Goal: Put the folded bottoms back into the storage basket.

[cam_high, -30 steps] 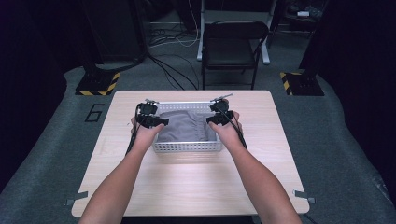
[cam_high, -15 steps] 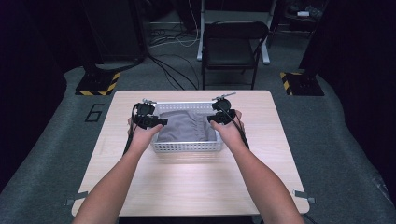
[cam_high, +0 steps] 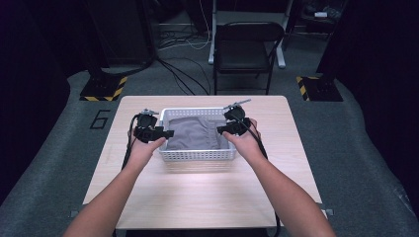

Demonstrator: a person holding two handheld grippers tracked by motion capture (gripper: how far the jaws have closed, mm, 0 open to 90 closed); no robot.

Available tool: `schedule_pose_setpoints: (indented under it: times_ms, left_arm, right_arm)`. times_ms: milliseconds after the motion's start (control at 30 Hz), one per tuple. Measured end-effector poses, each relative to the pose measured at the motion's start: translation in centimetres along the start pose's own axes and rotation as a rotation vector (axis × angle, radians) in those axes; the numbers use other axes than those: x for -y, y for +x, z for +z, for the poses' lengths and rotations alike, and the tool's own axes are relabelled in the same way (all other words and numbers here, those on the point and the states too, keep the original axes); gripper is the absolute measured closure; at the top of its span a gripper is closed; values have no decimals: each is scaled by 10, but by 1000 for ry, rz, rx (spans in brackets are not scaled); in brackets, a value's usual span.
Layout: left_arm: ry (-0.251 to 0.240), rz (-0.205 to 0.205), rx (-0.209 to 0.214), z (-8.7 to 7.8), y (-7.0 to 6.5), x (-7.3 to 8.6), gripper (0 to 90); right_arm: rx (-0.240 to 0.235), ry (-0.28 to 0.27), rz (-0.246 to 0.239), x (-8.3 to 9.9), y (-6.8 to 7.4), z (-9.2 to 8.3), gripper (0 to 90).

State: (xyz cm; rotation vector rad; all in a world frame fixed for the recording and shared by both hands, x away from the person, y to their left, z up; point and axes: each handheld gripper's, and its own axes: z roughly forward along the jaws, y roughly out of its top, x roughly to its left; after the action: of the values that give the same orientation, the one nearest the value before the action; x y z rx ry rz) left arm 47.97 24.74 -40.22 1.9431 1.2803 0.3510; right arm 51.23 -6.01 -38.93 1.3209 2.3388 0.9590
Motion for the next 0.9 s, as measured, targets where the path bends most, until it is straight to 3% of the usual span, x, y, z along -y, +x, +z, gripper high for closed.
schedule_pose_setpoints:
  times_ms: [300, 400, 433, 467, 533, 633, 833, 900]
  left_arm:
    - [-3, 2, 11, -15, -1, 18, 476]
    - [3, 12, 9, -19, -3, 25, 474]
    - [10, 33, 6, -21, -2, 27, 474]
    - [0, 9, 10, -21, -4, 30, 474]
    - [4, 24, 18, -24, -4, 33, 474]
    - [3, 9, 32, -26, -6, 41, 472]
    - [-9, 8, 52, -29, -7, 57, 459]
    - [-13, -17, 56, -28, -8, 65, 454]
  right_arm:
    - [-29, 1, -10, 13, 5, -14, 507]
    - [-37, -5, -31, 19, 8, -19, 504]
    - [-34, -6, -32, 21, 9, -20, 501]
    - [-41, -6, -42, 24, 11, -22, 502]
    - [-47, -12, -56, 30, 14, -26, 501]
    - [-48, -23, -80, 39, 18, -32, 501]
    - [-64, -37, -78, 55, 20, -39, 498]
    - [-73, -36, -68, 61, 20, -40, 496]
